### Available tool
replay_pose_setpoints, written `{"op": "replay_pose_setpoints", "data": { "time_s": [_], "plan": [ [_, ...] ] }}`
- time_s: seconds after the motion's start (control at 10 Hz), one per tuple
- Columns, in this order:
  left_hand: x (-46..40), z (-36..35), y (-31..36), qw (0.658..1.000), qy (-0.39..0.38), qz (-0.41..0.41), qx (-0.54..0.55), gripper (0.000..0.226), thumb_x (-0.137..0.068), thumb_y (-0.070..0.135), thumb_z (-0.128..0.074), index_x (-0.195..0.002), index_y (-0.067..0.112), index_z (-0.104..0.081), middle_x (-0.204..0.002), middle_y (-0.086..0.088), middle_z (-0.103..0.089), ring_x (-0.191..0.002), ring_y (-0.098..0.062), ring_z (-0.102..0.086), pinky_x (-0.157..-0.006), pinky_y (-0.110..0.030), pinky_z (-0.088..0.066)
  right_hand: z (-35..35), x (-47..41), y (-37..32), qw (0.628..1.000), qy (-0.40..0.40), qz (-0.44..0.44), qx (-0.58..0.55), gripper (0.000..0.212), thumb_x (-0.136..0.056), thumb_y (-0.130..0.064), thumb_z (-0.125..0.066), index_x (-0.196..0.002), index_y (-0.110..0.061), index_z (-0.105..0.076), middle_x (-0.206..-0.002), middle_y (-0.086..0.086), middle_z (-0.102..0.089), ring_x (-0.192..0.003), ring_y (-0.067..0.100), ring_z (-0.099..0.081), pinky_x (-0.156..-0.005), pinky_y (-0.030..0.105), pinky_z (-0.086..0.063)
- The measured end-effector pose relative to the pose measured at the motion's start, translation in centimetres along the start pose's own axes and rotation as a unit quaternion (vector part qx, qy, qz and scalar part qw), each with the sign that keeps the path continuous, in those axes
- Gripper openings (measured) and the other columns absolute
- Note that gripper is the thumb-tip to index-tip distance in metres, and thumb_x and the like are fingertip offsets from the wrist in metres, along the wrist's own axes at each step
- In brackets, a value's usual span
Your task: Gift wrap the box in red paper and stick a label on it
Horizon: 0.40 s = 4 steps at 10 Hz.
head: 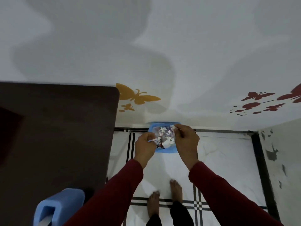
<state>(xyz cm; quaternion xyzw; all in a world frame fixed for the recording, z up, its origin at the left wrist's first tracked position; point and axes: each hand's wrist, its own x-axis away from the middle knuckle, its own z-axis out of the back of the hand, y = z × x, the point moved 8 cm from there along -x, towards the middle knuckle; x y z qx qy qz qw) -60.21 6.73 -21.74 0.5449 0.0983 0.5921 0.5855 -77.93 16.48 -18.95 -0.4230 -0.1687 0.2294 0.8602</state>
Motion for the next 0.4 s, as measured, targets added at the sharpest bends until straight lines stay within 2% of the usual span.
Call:
{"op": "replay_pose_setpoints", "data": {
  "time_s": [0.1,0.2,0.3,0.4],
  "plan": [
    [-4.3,-1.6,-1.5,0.999,0.001,0.035,-0.013,0.025,-0.092,-0.003,-0.055,-0.101,0.015,-0.071,-0.097,0.003,-0.069,-0.094,-0.016,-0.063,-0.068,-0.007,-0.047,-4.9,-3.6,5.2,0.994,-0.088,-0.054,0.024,0.037,-0.092,0.006,-0.062,-0.123,-0.009,-0.074,-0.119,0.006,-0.074,-0.103,0.015,-0.069,-0.08,0.003,-0.037],
    [-6.8,-2.8,-2.4,0.997,0.013,0.057,-0.048,0.022,-0.095,0.008,-0.058,-0.083,0.024,-0.067,-0.099,0.002,-0.068,-0.094,-0.016,-0.061,-0.089,-0.029,-0.051,-7.2,-4.7,10.6,0.973,-0.154,-0.16,0.06,0.05,-0.09,0.01,-0.054,-0.134,-0.01,-0.067,-0.133,0.009,-0.067,-0.106,0.025,-0.067,-0.075,0.007,-0.034],
    [-7.4,-3.4,-2.0,0.997,0.021,0.062,-0.029,0.033,-0.096,0.01,-0.06,-0.07,0.03,-0.061,-0.09,-0.001,-0.067,-0.088,-0.018,-0.061,-0.087,-0.032,-0.052,-7.0,-5.1,12.4,0.968,-0.147,-0.2,0.036,0.047,-0.09,0.01,-0.051,-0.128,-0.008,-0.07,-0.126,0.012,-0.069,-0.082,0.017,-0.064,-0.066,0.008,-0.039],
    [-7.0,-3.6,-1.0,0.997,0.024,0.065,-0.026,0.023,-0.096,0.012,-0.061,-0.079,0.025,-0.067,-0.089,0.001,-0.069,-0.091,-0.019,-0.063,-0.087,-0.03,-0.05,-6.0,-5.6,12.8,0.963,-0.151,-0.225,0.015,0.044,-0.09,0.005,-0.05,-0.123,-0.012,-0.074,-0.123,0.012,-0.071,-0.081,0.018,-0.064,-0.065,0.007,-0.045]
  ]
}}
